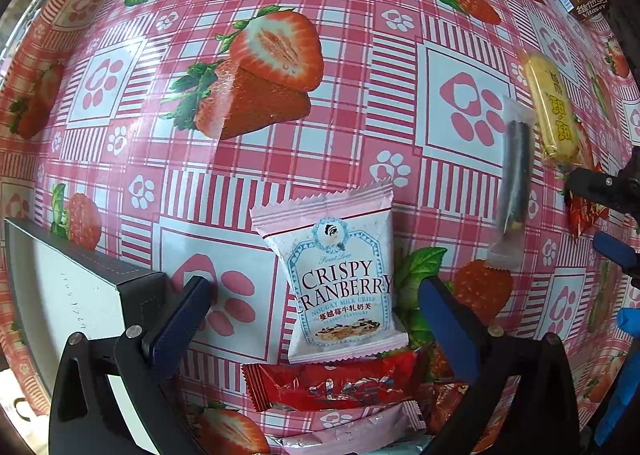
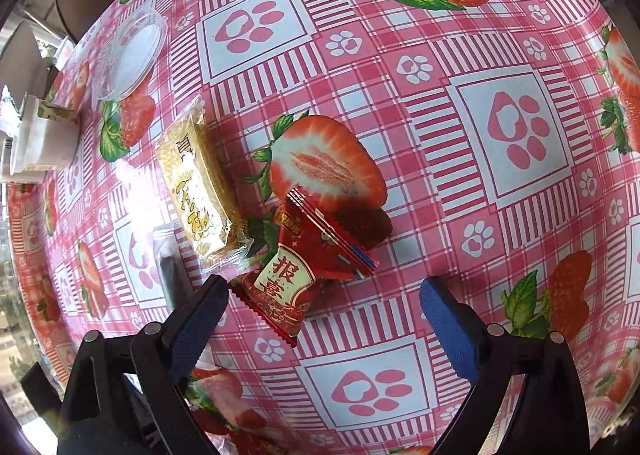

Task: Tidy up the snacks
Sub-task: 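Grasp the red wrapped candy with the right tool while the left tool approaches the Crispy Cranberry packet, then close the left tool on the small Crispy Cranberry packet while the right tool holds the candy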

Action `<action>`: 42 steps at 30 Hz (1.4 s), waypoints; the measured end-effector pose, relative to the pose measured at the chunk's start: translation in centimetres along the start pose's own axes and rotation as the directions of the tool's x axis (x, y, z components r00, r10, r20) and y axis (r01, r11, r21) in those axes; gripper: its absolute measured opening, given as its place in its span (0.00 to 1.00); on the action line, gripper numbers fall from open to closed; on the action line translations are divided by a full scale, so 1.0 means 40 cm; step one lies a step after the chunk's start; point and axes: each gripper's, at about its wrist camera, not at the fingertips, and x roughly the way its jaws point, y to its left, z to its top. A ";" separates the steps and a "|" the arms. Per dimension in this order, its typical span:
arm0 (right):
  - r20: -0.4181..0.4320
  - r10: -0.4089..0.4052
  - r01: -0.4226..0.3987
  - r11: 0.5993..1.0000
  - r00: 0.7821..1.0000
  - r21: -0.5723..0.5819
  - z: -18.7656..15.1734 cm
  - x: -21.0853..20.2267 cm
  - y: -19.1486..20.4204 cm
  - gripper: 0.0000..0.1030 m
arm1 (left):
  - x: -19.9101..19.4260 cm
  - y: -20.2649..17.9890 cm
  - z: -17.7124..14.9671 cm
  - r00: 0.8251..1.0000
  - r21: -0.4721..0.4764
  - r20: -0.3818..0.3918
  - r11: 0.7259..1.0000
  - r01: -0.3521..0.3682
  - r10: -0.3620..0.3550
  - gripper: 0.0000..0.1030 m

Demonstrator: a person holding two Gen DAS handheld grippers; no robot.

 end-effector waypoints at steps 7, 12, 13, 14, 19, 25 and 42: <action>-0.013 -0.014 0.013 0.994 1.000 -0.110 0.028 -0.039 0.035 0.34 | -0.034 -0.057 -0.002 0.999 0.092 0.044 0.996 0.022 -0.026 0.74; -0.039 -0.013 0.006 0.986 0.999 -0.166 -0.003 -0.076 0.035 0.34 | -0.055 -0.094 -0.026 0.997 0.159 0.066 0.987 0.023 -0.034 0.45; -0.044 -0.015 0.007 0.983 0.999 -0.185 -0.012 -0.084 0.035 0.34 | -0.056 -0.097 -0.035 0.997 0.171 0.069 0.985 0.024 -0.036 0.45; -0.049 -0.017 0.007 0.979 0.999 -0.201 -0.021 -0.090 0.035 0.34 | -0.058 -0.097 -0.048 0.997 0.180 0.072 0.983 0.027 -0.041 0.45; -0.088 -0.038 0.014 0.965 0.995 -0.262 -0.038 -0.106 0.063 0.34 | -0.061 -0.101 -0.106 0.996 0.218 0.080 0.976 0.030 -0.048 0.45; -0.147 -0.028 -0.005 0.975 0.989 -0.223 -0.099 -0.143 0.032 0.35 | -0.068 -0.088 -0.178 0.996 0.235 0.064 0.971 0.047 -0.064 0.45; -0.174 0.007 -0.009 1.000 0.985 -0.012 0.042 -0.323 -0.054 0.89 | -0.068 0.109 -0.337 0.993 0.223 -0.012 0.968 0.118 -0.118 0.73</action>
